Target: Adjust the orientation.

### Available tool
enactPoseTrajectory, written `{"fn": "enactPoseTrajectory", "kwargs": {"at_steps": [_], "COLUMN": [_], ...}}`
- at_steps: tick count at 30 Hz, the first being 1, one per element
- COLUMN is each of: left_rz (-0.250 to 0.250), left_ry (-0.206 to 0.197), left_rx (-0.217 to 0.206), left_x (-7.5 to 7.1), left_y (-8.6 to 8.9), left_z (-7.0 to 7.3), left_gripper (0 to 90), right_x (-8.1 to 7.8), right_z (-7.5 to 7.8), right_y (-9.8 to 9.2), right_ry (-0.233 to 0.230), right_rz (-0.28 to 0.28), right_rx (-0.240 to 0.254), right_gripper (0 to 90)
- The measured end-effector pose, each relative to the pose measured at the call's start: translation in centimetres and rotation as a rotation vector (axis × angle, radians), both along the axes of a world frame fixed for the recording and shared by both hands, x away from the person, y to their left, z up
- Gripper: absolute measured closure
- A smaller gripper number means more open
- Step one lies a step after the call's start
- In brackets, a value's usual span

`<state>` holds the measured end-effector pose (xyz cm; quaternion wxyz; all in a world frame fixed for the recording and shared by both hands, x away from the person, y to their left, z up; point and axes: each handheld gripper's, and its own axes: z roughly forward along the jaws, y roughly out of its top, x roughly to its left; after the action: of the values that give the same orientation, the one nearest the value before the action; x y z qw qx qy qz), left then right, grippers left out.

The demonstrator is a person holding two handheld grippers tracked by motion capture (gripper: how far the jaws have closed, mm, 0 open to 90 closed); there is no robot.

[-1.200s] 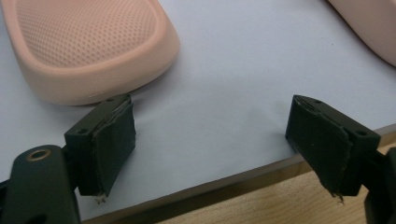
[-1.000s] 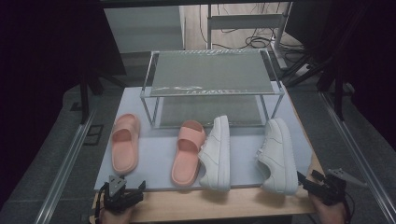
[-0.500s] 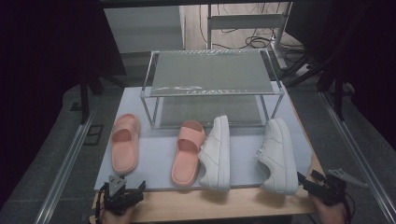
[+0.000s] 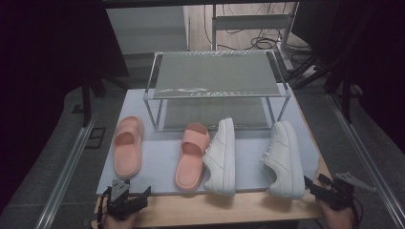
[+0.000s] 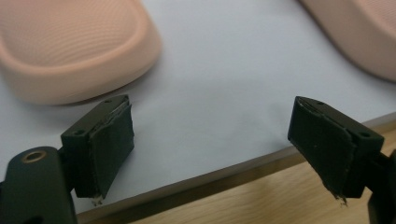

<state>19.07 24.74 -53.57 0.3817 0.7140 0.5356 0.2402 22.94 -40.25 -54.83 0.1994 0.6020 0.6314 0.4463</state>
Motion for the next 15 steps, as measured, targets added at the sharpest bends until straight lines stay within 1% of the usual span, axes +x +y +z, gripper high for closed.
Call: {"fn": "enactPoseTrajectory", "kwargs": {"at_steps": [1,3,4,7,9,11,15], "left_rz": [-0.013,-0.023,-0.023,-0.049,-0.057,-0.085,-0.1], "left_ry": [-0.005,-0.007,-0.007,-0.01,-0.015,-0.011,-0.008], "left_rx": [-0.006,-0.011,-0.011,-0.013,-0.015,-0.021,-0.031], "left_x": [0.0,0.0,0.0,0.0,0.1,0.1,0.2], "left_y": [-0.2,-0.4,-0.4,-0.9,-1.2,-1.3,-1.5], "left_z": [0.2,0.3,0.3,0.6,0.8,1.1,1.4], "left_gripper": [14.3,14.3,14.2,13.9,13.7,13.1,12.5], "right_x": [0.0,0.0,0.0,0.0,0.0,0.0,0.0], "right_z": [0.0,0.0,0.0,0.0,0.0,0.0,0.0], "right_y": [0.0,0.0,0.0,0.0,0.0,0.0,0.0], "right_ry": [0.0,0.0,0.0,0.0,0.0,0.0,-0.001], "right_rz": [0.0,0.0,0.0,-0.001,0.0,0.0,0.0], "right_rx": [0.0,0.0,0.0,0.001,0.001,0.002,0.002], "right_gripper": [22.1,22.1,22.1,22.2,22.3,22.4,22.4]}}
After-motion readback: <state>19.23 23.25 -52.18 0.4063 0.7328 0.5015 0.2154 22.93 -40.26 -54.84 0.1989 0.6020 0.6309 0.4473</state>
